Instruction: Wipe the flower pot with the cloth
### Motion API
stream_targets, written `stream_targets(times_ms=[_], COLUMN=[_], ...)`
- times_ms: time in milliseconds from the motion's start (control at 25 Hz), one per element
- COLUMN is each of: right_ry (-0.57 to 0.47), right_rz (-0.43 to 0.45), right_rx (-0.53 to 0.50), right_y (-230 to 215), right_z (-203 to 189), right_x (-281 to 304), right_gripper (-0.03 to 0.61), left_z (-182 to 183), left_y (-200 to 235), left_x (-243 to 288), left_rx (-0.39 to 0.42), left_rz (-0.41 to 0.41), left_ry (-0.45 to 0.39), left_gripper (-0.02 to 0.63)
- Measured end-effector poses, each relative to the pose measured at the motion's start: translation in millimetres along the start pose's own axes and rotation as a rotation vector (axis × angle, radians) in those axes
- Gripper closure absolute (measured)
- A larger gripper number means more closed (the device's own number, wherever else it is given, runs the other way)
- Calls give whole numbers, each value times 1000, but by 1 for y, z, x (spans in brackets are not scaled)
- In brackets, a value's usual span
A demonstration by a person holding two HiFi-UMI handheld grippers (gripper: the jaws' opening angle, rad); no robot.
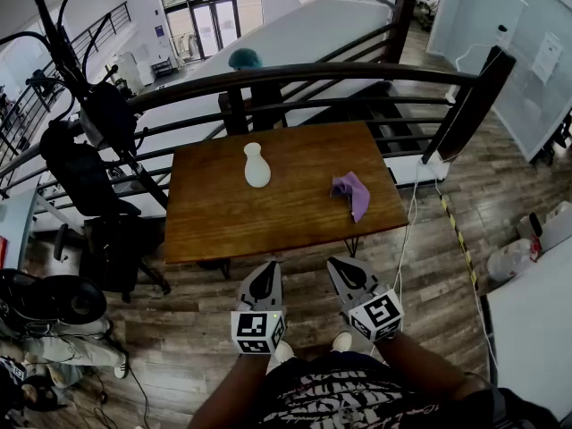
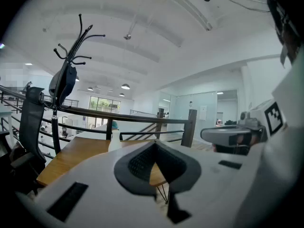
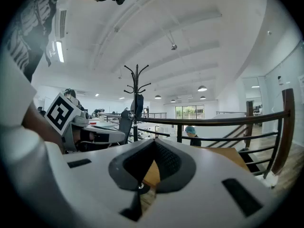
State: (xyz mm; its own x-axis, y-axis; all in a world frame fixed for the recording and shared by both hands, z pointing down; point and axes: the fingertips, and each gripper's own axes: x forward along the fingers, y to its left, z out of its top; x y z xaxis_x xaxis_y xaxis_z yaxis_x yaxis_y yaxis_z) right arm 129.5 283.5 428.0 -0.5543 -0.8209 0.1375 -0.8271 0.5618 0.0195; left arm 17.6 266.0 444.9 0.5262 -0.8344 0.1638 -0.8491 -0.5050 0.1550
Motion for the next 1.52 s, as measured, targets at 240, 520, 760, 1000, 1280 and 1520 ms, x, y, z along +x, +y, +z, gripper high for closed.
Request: stream_targets(times_ms=[240, 520, 760, 1000, 1280, 1520], right_ry=[7, 33, 61, 84, 80, 101], right_rz=[-17, -68, -102, -127, -106, -67], right_rx=[-4, 2, 42, 65, 82, 87], right_y=[7, 17, 9, -26, -99, -187], right_z=[0, -6, -15, -29, -37, -45], right_x=[18, 28, 32, 51, 98, 133], right_gripper=[580, 580, 580, 580, 578, 578], left_z=[1, -6, -16, -21, -26, -28], left_y=[14, 31, 35, 35, 45, 45], left_x=[5, 13, 31, 74, 150, 241], left_rx=[2, -16, -40, -27, -9, -9], left_rz=[-38, -98, -145, -175, -149, -107], left_ry=[1, 10, 32, 70, 130, 179], left_gripper=[615, 615, 615, 615, 615, 615])
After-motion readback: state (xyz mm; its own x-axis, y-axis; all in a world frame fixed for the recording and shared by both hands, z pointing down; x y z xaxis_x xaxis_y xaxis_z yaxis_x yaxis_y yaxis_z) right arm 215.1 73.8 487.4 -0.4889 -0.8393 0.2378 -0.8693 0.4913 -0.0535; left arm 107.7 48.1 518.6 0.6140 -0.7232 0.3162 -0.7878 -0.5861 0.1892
